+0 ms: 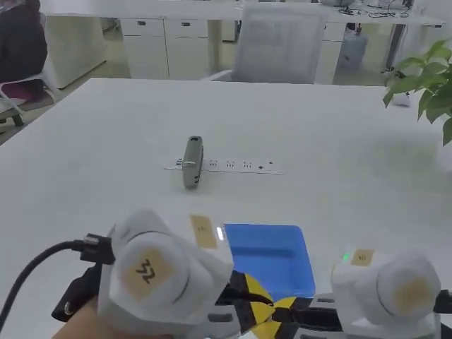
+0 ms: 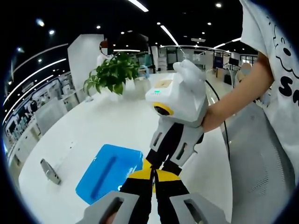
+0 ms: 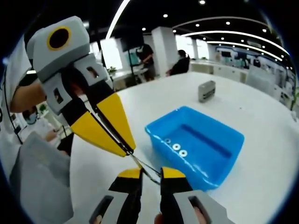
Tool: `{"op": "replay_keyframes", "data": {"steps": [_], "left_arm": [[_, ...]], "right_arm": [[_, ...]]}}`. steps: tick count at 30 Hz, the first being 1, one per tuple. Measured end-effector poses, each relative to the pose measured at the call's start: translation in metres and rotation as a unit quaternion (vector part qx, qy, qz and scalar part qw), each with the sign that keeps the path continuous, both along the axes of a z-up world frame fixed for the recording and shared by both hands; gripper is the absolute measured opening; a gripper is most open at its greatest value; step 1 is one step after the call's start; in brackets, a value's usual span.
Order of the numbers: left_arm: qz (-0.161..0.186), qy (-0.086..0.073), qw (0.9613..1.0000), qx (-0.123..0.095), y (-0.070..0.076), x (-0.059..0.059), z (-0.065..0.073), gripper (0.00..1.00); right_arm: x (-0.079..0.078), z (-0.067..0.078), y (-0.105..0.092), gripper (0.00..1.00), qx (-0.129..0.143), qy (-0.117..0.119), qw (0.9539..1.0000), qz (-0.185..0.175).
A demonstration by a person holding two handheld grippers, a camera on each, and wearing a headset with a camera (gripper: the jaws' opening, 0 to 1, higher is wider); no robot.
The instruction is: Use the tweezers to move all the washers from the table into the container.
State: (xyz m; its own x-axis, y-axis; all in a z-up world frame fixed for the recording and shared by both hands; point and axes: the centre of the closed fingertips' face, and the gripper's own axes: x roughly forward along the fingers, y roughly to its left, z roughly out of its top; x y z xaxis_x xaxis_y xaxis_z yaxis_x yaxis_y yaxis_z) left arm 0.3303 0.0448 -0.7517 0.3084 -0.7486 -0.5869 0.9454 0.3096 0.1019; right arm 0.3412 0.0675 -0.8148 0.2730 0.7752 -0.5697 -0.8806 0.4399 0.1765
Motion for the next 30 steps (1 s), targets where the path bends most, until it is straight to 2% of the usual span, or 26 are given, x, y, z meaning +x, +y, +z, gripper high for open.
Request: {"op": "replay_keyframes", "data": {"steps": [12,16,18,22,30], "left_arm": [[0.005,0.001,1.0000,-0.001,0.001,0.002,0.001,0.00],[0.000,-0.004,1.0000,0.005,-0.002,0.002,0.001,0.00],[-0.004,-0.006,1.0000,0.005,-0.004,0.001,0.002,0.00],[-0.012,-0.016,0.9998,0.008,-0.008,0.000,0.010,0.00],[-0.017,-0.031,0.9993,-0.005,-0.008,-0.001,0.030,0.00]], "right_arm": [[-0.001,0.000,0.001,0.08,-0.008,-0.010,0.9999,0.011],[-0.002,0.001,0.000,0.06,-0.031,-0.037,0.9985,0.024],[-0.003,0.003,0.001,0.05,-0.031,-0.040,0.9984,0.024],[-0.003,0.011,0.000,0.05,-0.033,-0.054,0.9977,0.023],[-0.002,0.029,-0.002,0.04,-0.038,-0.078,0.9959,0.027]]}}
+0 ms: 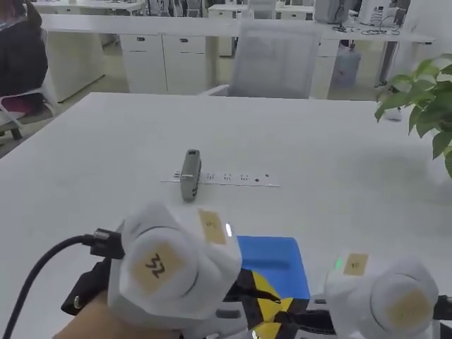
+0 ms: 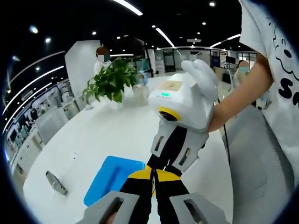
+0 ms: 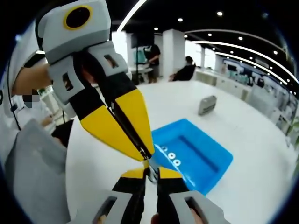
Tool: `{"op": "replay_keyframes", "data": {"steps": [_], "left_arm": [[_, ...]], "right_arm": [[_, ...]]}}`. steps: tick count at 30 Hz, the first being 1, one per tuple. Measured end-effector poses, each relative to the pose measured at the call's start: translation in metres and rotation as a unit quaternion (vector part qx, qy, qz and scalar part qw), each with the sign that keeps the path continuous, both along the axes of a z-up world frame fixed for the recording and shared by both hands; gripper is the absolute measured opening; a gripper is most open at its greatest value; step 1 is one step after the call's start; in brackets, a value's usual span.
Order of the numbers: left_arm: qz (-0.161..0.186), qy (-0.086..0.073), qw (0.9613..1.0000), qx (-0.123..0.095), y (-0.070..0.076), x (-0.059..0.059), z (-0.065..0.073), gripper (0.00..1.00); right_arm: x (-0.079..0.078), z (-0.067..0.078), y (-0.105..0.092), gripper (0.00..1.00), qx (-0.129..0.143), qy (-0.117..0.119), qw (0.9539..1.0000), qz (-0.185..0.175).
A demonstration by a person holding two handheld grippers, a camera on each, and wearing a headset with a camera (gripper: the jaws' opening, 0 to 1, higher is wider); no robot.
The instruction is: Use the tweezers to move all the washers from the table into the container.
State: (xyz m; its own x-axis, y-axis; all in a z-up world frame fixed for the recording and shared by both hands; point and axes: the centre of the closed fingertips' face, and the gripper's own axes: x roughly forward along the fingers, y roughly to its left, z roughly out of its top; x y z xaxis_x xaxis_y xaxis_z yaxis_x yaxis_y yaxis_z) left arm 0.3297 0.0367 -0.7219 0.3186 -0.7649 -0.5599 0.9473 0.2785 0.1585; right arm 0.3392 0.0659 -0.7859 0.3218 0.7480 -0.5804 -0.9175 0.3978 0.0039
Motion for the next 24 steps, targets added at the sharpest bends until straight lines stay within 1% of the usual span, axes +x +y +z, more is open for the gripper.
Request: {"op": "replay_keyframes", "data": {"steps": [3,6,7,10,11,13,16,17,20,22,24], "left_arm": [[-0.004,-0.011,0.9999,-0.004,-0.002,0.001,0.011,0.00],[-0.005,-0.021,0.9997,-0.007,-0.002,0.002,0.020,0.00],[-0.005,-0.028,0.9996,-0.007,-0.003,0.003,0.024,0.00],[-0.005,-0.041,0.9991,-0.007,-0.003,0.005,0.033,0.00],[-0.005,-0.049,0.9987,-0.007,-0.003,0.006,0.038,0.00],[-0.003,-0.060,0.9981,-0.010,-0.003,0.008,0.044,0.00],[-0.001,-0.075,0.9971,-0.010,-0.004,0.012,0.051,0.00],[0.000,-0.077,0.9970,-0.010,-0.004,0.014,0.052,0.00],[0.003,-0.082,0.9966,-0.011,-0.003,0.021,0.052,0.00],[0.006,-0.081,0.9967,-0.012,-0.002,0.025,0.049,0.00],[0.008,-0.079,0.9967,-0.011,-0.002,0.030,0.045,0.00]], "right_arm": [[0.001,0.013,0.002,0.04,0.004,-0.016,0.9999,0.001],[0.005,0.023,0.002,0.04,0.006,-0.028,0.9996,-0.002],[0.006,0.027,0.002,0.04,0.008,-0.032,0.9995,-0.003],[0.011,0.038,0.002,0.04,0.016,-0.044,0.9989,-0.007],[0.012,0.041,0.002,0.04,0.017,-0.048,0.9987,-0.008],[0.016,0.049,0.002,0.04,0.017,-0.062,0.9978,-0.012],[0.022,0.056,0.002,0.04,0.019,-0.078,0.9967,-0.016],[0.023,0.057,0.002,0.04,0.018,-0.079,0.9966,-0.016],[0.031,0.057,0.001,0.04,0.005,-0.095,0.9954,-0.015],[0.036,0.054,0.002,0.04,0.002,-0.094,0.9954,-0.016],[0.041,0.049,0.002,0.04,0.003,-0.088,0.9959,-0.017]]}}
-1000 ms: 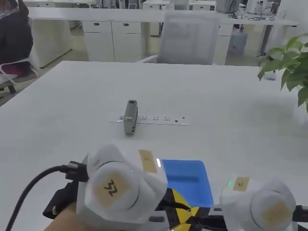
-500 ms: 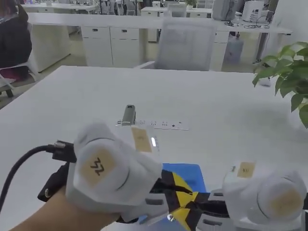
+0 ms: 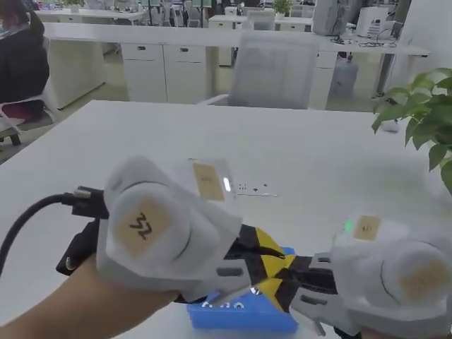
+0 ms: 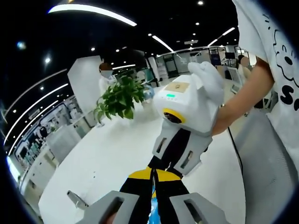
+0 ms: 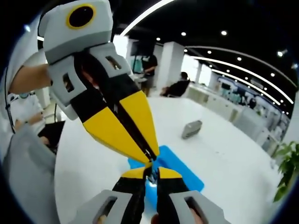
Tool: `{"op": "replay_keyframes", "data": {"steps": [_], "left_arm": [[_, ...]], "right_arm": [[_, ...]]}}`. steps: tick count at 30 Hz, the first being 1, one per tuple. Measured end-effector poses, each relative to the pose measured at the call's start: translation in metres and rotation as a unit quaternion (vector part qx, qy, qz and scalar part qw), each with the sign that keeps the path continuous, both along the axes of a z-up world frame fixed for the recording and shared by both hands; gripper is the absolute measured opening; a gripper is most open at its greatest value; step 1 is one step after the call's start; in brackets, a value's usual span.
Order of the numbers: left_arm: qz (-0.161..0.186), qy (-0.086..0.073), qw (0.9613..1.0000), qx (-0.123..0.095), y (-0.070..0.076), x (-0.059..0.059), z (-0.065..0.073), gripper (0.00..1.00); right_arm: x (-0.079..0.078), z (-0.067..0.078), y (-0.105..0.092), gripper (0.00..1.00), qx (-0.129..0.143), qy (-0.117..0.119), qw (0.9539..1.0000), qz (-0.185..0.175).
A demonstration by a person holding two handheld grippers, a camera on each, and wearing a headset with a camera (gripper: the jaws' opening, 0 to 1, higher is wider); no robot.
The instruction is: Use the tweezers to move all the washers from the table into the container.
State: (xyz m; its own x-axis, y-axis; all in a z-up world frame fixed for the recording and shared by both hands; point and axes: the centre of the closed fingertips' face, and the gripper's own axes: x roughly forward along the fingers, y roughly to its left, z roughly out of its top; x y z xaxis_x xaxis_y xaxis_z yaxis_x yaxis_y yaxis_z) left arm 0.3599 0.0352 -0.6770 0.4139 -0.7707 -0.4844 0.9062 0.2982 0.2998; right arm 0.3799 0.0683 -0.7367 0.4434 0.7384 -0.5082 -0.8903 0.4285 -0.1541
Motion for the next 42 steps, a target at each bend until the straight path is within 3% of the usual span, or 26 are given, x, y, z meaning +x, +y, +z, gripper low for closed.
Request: {"op": "replay_keyframes", "data": {"steps": [7,12,22,30,42], "left_arm": [[0.012,0.015,0.9998,0.000,0.004,0.016,-0.019,0.00],[0.017,0.022,0.9996,0.005,0.005,0.021,-0.032,0.00],[0.034,0.040,0.9986,-0.005,0.009,0.033,-0.051,0.00],[0.039,0.049,0.9980,-0.007,0.010,0.040,-0.060,0.00],[0.040,0.057,0.9975,-0.008,0.009,0.040,-0.066,0.00]], "right_arm": [[0.012,-0.019,0.002,0.04,-0.012,0.015,0.9998,-0.001],[0.017,-0.035,0.002,0.04,-0.022,0.026,0.9994,-0.001],[0.024,-0.052,0.004,0.04,-0.030,0.044,0.9986,-0.002],[0.030,-0.062,0.005,0.04,-0.036,0.055,0.9979,-0.003],[0.031,-0.070,0.003,0.05,-0.053,0.051,0.9973,0.001]]}}
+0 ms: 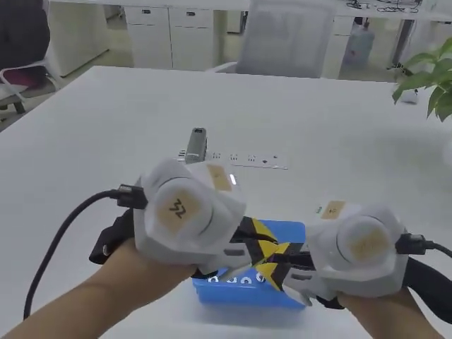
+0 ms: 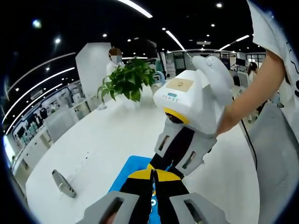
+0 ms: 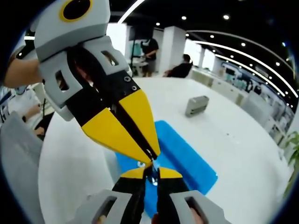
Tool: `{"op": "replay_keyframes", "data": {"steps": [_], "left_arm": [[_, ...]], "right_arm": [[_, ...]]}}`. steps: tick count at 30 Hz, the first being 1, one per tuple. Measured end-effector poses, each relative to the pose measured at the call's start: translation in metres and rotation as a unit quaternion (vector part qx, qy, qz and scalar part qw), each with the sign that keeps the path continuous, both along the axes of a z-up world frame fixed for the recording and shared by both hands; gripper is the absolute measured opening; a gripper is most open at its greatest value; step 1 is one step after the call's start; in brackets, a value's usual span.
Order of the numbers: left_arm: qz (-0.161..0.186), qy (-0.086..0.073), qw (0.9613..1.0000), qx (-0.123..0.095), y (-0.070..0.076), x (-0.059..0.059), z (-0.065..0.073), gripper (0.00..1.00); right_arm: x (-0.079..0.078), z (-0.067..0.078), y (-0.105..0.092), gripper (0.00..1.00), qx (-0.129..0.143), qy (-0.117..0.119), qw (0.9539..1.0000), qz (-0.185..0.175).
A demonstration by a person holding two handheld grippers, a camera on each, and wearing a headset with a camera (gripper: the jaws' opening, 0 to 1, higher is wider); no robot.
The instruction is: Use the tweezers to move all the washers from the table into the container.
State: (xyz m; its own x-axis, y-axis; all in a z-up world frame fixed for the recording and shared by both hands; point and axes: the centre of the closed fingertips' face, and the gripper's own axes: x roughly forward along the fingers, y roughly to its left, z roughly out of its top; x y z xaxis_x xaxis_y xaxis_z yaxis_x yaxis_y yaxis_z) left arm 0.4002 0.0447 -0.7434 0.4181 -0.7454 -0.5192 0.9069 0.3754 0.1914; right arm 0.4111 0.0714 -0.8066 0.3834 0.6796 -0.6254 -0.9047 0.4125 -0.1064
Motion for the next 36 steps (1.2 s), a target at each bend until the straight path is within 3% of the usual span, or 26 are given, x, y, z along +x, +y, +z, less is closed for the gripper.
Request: {"op": "replay_keyframes", "data": {"steps": [10,17,22,29,33,36], "left_arm": [[0.002,0.002,1.0000,0.003,0.002,0.001,-0.001,0.00],[0.001,-0.015,0.9999,-0.002,0.002,-0.007,0.021,0.00],[0.001,-0.032,0.9994,-0.015,0.001,-0.023,0.045,0.00],[-0.001,-0.046,0.9988,-0.018,0.002,-0.046,0.067,0.00],[-0.002,-0.056,0.9984,0.000,0.005,-0.059,0.068,0.00],[-0.001,-0.052,0.9986,-0.003,0.007,-0.065,0.069,0.00]], "right_arm": [[0.001,-0.001,0.001,0.05,0.010,0.013,0.9998,-0.006],[-0.007,0.024,0.000,0.05,0.026,-0.011,0.9995,-0.012],[-0.018,0.046,-0.001,0.05,0.045,-0.027,0.9985,-0.018],[-0.043,0.072,0.001,0.06,0.068,-0.040,0.9967,-0.020],[-0.057,0.085,0.004,0.07,0.075,-0.050,0.9958,-0.013],[-0.067,0.089,0.005,0.07,0.078,-0.055,0.9954,-0.007]]}}
